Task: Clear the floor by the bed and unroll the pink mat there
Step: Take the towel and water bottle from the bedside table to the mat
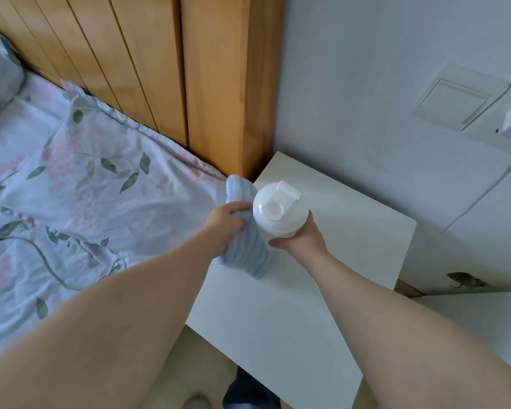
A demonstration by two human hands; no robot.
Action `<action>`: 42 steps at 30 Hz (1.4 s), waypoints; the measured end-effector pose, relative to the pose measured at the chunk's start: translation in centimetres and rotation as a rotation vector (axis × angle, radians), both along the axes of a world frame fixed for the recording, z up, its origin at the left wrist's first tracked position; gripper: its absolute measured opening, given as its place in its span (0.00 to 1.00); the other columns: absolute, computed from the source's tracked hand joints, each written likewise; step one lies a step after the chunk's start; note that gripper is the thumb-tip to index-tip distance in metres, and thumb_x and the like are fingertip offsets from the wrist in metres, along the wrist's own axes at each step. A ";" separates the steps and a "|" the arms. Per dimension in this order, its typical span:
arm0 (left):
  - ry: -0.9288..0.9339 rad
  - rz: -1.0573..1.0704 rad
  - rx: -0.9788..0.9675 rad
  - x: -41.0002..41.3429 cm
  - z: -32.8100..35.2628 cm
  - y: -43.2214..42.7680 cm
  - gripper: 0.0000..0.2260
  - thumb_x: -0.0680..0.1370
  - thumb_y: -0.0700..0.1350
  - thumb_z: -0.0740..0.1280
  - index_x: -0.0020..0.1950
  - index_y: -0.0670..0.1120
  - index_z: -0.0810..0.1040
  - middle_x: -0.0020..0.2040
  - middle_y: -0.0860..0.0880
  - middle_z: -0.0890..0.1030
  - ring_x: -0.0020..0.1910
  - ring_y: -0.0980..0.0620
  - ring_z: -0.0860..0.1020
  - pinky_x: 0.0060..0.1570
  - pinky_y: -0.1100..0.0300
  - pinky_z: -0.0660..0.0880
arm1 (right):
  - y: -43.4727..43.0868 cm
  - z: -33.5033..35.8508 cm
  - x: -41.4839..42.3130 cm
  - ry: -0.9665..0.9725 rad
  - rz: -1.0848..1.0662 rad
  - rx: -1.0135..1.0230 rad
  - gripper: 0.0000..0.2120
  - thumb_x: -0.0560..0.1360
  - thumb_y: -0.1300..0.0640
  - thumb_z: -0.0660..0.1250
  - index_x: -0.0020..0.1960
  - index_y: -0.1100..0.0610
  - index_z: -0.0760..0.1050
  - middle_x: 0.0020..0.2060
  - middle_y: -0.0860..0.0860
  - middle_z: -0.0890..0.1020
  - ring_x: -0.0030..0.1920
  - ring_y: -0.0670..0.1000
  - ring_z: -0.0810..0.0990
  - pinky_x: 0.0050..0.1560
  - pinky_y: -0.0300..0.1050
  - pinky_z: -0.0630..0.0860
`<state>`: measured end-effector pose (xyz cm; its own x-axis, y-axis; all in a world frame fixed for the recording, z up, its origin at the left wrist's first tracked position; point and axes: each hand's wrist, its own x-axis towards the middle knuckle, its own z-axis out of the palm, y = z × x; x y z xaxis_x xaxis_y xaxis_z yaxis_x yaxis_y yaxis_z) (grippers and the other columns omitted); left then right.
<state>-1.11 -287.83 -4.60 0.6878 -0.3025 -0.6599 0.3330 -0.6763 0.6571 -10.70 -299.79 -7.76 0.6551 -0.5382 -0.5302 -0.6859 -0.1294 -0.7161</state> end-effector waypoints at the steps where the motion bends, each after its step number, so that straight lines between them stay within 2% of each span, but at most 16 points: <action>1: 0.027 -0.007 -0.012 0.1 0.0 -0.2 0.23 0.77 0.34 0.57 0.61 0.58 0.77 0.56 0.47 0.73 0.52 0.46 0.72 0.51 0.58 0.70 | -0.1 -0.1 0.1 -0.017 0.002 0.004 0.38 0.59 0.59 0.78 0.66 0.49 0.66 0.54 0.45 0.79 0.55 0.51 0.77 0.49 0.43 0.72; 6: 0.135 0.008 -0.005 0.7 -0.8 -0.5 0.23 0.77 0.33 0.59 0.57 0.60 0.79 0.56 0.47 0.73 0.54 0.45 0.72 0.55 0.55 0.71 | -0.4 -1.1 0.2 -0.066 -0.010 0.052 0.44 0.57 0.58 0.81 0.68 0.50 0.63 0.57 0.45 0.78 0.59 0.50 0.76 0.57 0.48 0.75; 9: 0.150 0.015 -0.007 1.1 -1.3 -0.5 0.22 0.77 0.33 0.59 0.54 0.60 0.79 0.57 0.46 0.76 0.54 0.45 0.74 0.54 0.55 0.72 | 0.0 -1.3 0.5 -0.120 -0.043 0.093 0.47 0.57 0.61 0.82 0.69 0.52 0.60 0.56 0.44 0.74 0.58 0.47 0.73 0.56 0.44 0.72; 11: 0.165 0.021 -0.012 1.4 -1.5 -0.5 0.22 0.76 0.33 0.60 0.51 0.61 0.80 0.59 0.46 0.77 0.56 0.44 0.75 0.57 0.53 0.73 | 0.3 -1.4 0.6 -0.158 -0.068 0.087 0.47 0.58 0.61 0.82 0.69 0.52 0.60 0.56 0.44 0.73 0.58 0.47 0.73 0.55 0.43 0.71; 13: 0.187 0.040 -0.011 1.7 -1.6 -0.4 0.21 0.76 0.33 0.60 0.49 0.60 0.80 0.60 0.45 0.77 0.59 0.42 0.75 0.62 0.50 0.73 | 0.8 -1.4 0.8 -0.180 -0.095 0.061 0.45 0.58 0.60 0.82 0.67 0.51 0.61 0.54 0.43 0.73 0.57 0.46 0.74 0.55 0.43 0.72; 17: 0.221 0.044 -0.006 2.0 -1.7 -0.1 0.22 0.76 0.33 0.60 0.43 0.61 0.81 0.61 0.45 0.77 0.60 0.41 0.75 0.63 0.48 0.73 | 1.3 -1.3 0.8 -0.237 -0.120 0.026 0.39 0.58 0.59 0.82 0.57 0.44 0.60 0.51 0.41 0.73 0.53 0.45 0.74 0.55 0.45 0.74; 20: 0.219 0.037 -0.009 2.0 -1.6 0.1 0.24 0.76 0.33 0.60 0.42 0.63 0.81 0.61 0.46 0.77 0.60 0.41 0.75 0.64 0.47 0.73 | 1.5 -1.1 1.2 -0.259 -0.126 -0.011 0.35 0.54 0.56 0.81 0.54 0.46 0.66 0.49 0.42 0.77 0.52 0.47 0.78 0.53 0.48 0.78; 22: 0.210 0.033 -0.017 2.1 -1.2 0.2 0.24 0.76 0.33 0.60 0.43 0.63 0.81 0.61 0.46 0.77 0.60 0.41 0.75 0.63 0.48 0.73 | 1.8 -0.8 1.6 -0.279 -0.124 -0.050 0.38 0.50 0.51 0.79 0.57 0.50 0.71 0.51 0.46 0.80 0.52 0.48 0.80 0.50 0.50 0.80; 24: 0.196 0.030 -0.020 2.2 -0.4 0.5 0.23 0.75 0.33 0.60 0.45 0.62 0.81 0.61 0.46 0.77 0.60 0.42 0.75 0.63 0.48 0.73 | 2.0 -0.4 1.9 -0.289 -0.106 -0.082 0.39 0.49 0.50 0.79 0.59 0.51 0.72 0.51 0.47 0.80 0.52 0.48 0.81 0.48 0.48 0.81; 28: 0.116 0.106 -0.047 2.7 2.2 1.3 0.18 0.75 0.34 0.60 0.50 0.55 0.82 0.53 0.46 0.79 0.53 0.45 0.76 0.55 0.55 0.74 | 2.1 2.0 3.0 -0.325 -0.065 -0.104 0.36 0.53 0.56 0.82 0.59 0.52 0.72 0.51 0.47 0.81 0.51 0.48 0.80 0.42 0.38 0.74; 31: 0.030 0.195 -0.057 3.2 4.6 2.2 0.09 0.74 0.41 0.67 0.45 0.54 0.83 0.54 0.48 0.79 0.55 0.47 0.76 0.60 0.54 0.74 | 2.5 4.5 4.2 -0.357 -0.006 -0.109 0.31 0.56 0.58 0.82 0.53 0.50 0.70 0.46 0.42 0.78 0.48 0.46 0.77 0.38 0.31 0.69; 33: -0.023 0.204 -0.069 3.7 6.8 3.3 0.04 0.74 0.46 0.69 0.46 0.55 0.82 0.54 0.50 0.79 0.57 0.47 0.75 0.61 0.53 0.73 | 3.1 6.3 5.2 -0.399 0.044 -0.104 0.33 0.56 0.56 0.82 0.56 0.51 0.70 0.48 0.42 0.78 0.49 0.45 0.77 0.38 0.31 0.69; 36: -0.120 0.188 -0.089 5.0 10.4 5.5 0.07 0.74 0.44 0.70 0.50 0.52 0.82 0.45 0.54 0.77 0.52 0.51 0.74 0.53 0.57 0.72 | 4.0 9.8 7.2 -0.464 0.111 -0.147 0.32 0.54 0.54 0.82 0.55 0.52 0.73 0.49 0.47 0.81 0.49 0.48 0.80 0.35 0.30 0.70; 38: -0.199 0.203 -0.114 5.7 13.2 7.5 0.09 0.74 0.42 0.70 0.52 0.52 0.82 0.44 0.53 0.77 0.49 0.53 0.74 0.51 0.58 0.71 | 5.1 12.0 8.8 -0.515 0.157 -0.167 0.29 0.54 0.54 0.83 0.51 0.51 0.74 0.47 0.49 0.82 0.47 0.48 0.80 0.38 0.32 0.74; 40: -0.250 0.227 -0.129 6.2 16.1 9.3 0.10 0.74 0.42 0.70 0.53 0.52 0.81 0.46 0.52 0.76 0.50 0.52 0.73 0.52 0.58 0.72 | 6.5 14.3 10.1 -0.569 0.184 -0.182 0.37 0.49 0.46 0.82 0.55 0.52 0.73 0.50 0.50 0.81 0.52 0.50 0.80 0.48 0.45 0.79; 42: -0.322 0.269 -0.141 6.5 19.3 12.0 0.11 0.74 0.43 0.70 0.55 0.52 0.81 0.45 0.53 0.74 0.50 0.51 0.72 0.52 0.58 0.71 | 8.7 17.2 11.1 -0.628 0.221 -0.160 0.42 0.48 0.42 0.81 0.58 0.54 0.71 0.53 0.50 0.79 0.55 0.51 0.79 0.53 0.49 0.79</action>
<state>5.39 -275.81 14.69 0.9182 -0.1558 -0.3641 0.2483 -0.4899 0.8357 0.42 -291.10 9.47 0.9159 -0.3966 0.0615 -0.0916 -0.3558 -0.9301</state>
